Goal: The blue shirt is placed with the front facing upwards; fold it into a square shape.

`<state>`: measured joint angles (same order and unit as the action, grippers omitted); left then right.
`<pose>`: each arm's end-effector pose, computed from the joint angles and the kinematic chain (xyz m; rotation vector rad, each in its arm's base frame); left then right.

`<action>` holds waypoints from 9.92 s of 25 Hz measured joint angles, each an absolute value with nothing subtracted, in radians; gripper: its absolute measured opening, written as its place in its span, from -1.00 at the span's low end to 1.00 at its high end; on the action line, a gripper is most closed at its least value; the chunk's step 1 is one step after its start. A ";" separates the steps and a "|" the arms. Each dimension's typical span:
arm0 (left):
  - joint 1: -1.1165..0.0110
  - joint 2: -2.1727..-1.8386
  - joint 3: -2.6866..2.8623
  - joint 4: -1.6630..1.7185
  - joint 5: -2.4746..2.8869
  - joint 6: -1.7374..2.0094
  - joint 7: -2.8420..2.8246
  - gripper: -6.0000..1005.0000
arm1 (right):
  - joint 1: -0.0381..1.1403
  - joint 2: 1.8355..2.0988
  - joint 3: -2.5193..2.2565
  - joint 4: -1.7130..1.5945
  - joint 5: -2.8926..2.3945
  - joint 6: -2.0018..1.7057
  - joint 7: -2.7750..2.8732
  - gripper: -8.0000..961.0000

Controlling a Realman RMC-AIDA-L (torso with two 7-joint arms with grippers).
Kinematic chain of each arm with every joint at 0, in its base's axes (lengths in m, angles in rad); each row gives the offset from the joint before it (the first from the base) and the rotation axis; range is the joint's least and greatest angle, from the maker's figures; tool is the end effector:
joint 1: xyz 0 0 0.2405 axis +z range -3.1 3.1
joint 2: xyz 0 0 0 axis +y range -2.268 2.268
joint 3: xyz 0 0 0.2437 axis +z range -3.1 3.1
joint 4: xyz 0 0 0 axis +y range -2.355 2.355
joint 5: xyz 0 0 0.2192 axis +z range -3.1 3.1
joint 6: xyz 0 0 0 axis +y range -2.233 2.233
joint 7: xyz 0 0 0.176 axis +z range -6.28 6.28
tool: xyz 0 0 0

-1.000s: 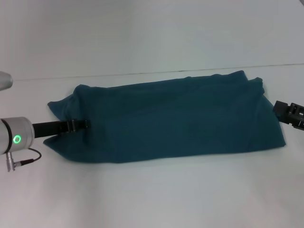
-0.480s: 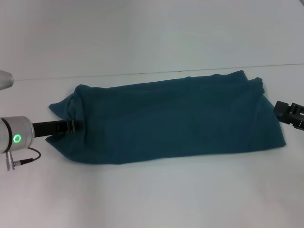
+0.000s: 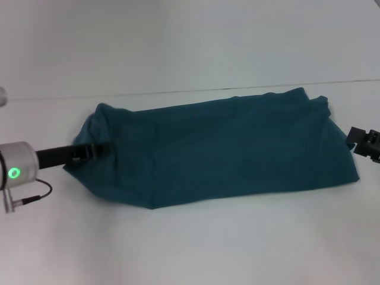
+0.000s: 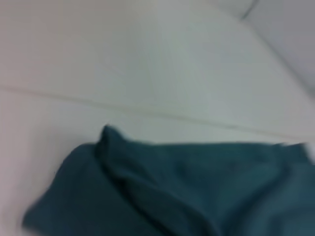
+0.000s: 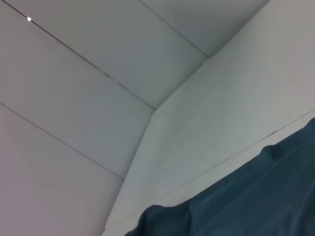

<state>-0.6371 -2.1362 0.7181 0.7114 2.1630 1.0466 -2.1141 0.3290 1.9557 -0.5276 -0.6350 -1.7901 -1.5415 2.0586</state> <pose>-0.2595 0.4220 -0.0281 -2.1704 -1.3866 -0.5273 0.3282 0.3232 0.0744 -1.9911 1.6024 1.0848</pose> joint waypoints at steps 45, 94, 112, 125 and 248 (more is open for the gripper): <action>-0.554 -2.063 0.320 0.771 2.369 1.141 -2.471 -0.94 | 0.327 1.956 -0.518 -0.634 -1.790 -1.543 2.071 0.93; -0.970 -2.130 0.971 0.927 2.353 1.200 -2.763 -0.93 | 0.342 1.956 -0.528 -0.623 -1.793 -1.534 2.070 0.93; -1.036 -2.173 1.239 0.895 2.348 1.033 -2.852 -0.93 | 0.349 1.956 -0.528 -0.610 -1.802 -1.530 2.071 0.93; -1.048 -2.164 1.230 0.815 2.306 0.995 -2.807 -0.92 | 0.359 1.954 -0.526 -0.607 -1.827 -1.524 2.071 0.93; -0.595 -2.149 0.630 0.897 2.040 1.497 -2.547 0.83 | 0.999 2.061 -1.052 -0.560 -2.733 -0.933 2.671 0.71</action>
